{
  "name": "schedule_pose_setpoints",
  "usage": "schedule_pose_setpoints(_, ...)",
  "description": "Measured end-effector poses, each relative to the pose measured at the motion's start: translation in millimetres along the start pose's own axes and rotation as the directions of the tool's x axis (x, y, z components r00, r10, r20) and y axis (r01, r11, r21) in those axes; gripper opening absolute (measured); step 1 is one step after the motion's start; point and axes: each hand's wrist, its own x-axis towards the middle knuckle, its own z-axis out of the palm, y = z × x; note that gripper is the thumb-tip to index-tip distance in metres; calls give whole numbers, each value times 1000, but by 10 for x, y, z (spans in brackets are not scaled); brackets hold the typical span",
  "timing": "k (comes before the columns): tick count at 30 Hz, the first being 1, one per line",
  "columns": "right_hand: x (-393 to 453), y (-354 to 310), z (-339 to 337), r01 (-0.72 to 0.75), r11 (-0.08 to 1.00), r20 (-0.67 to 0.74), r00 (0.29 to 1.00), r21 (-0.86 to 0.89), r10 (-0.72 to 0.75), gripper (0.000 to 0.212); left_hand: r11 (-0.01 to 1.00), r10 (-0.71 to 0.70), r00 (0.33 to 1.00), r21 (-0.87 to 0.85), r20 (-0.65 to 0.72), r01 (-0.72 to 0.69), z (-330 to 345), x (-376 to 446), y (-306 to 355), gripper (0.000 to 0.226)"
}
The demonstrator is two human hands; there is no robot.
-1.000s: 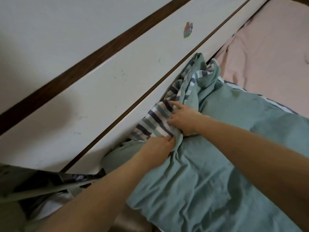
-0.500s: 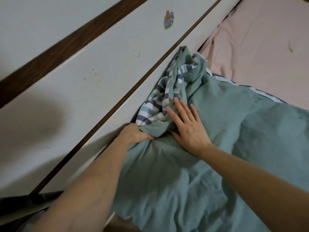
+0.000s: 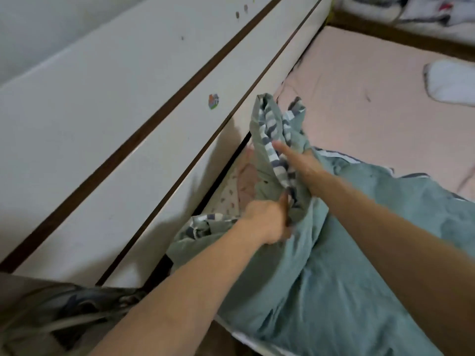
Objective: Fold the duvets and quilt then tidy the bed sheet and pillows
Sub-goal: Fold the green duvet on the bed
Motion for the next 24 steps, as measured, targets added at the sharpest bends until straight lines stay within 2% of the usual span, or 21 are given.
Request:
schedule_pose_setpoints(2,-127,-3,-205,-5,945,-19,1000,-328,-2,143,985,116,993,123,23,-118,64,-89,344,69)
schedule_pose_setpoints(3,-229,61,-317,-14,875,-46,999,-484,-9,141,978,153,988,141,28,-155,85,-119,497,69)
schedule_pose_setpoints(4,-296,171,-451,-36,797,-101,994,-603,-31,127,971,191,981,143,20,-191,94,-146,621,70)
schedule_pose_setpoints(6,-351,335,-706,-99,730,-197,979,-676,-49,78,975,178,984,141,-14,-175,106,-153,714,69)
schedule_pose_setpoints(7,-398,387,-857,-124,737,-219,975,-665,-33,53,986,113,993,128,-13,-111,96,-155,766,69)
schedule_pose_setpoints(8,-416,440,-958,-133,752,-222,975,-645,-18,36,994,19,1000,105,-4,-18,90,-136,762,68)
schedule_pose_setpoints(10,-463,457,-1054,-124,803,-217,976,-583,-6,26,986,-159,987,47,3,159,-13,-117,751,56)
schedule_pose_setpoints(13,-463,316,-870,-44,920,-246,968,-388,-58,25,964,-255,965,63,-68,259,-290,-116,555,37)
schedule_pose_setpoints(16,-428,-80,-462,86,968,-200,971,-234,-134,26,932,-333,929,92,-160,350,-545,-217,189,35)
schedule_pose_setpoints(22,-199,-1234,590,354,903,-112,914,-243,-389,36,883,-431,857,65,-282,465,-1210,-472,-688,31)
schedule_pose_setpoints(24,-102,-1474,816,402,883,-100,895,-244,-435,43,870,-449,830,50,-332,491,-1394,-469,-935,29)
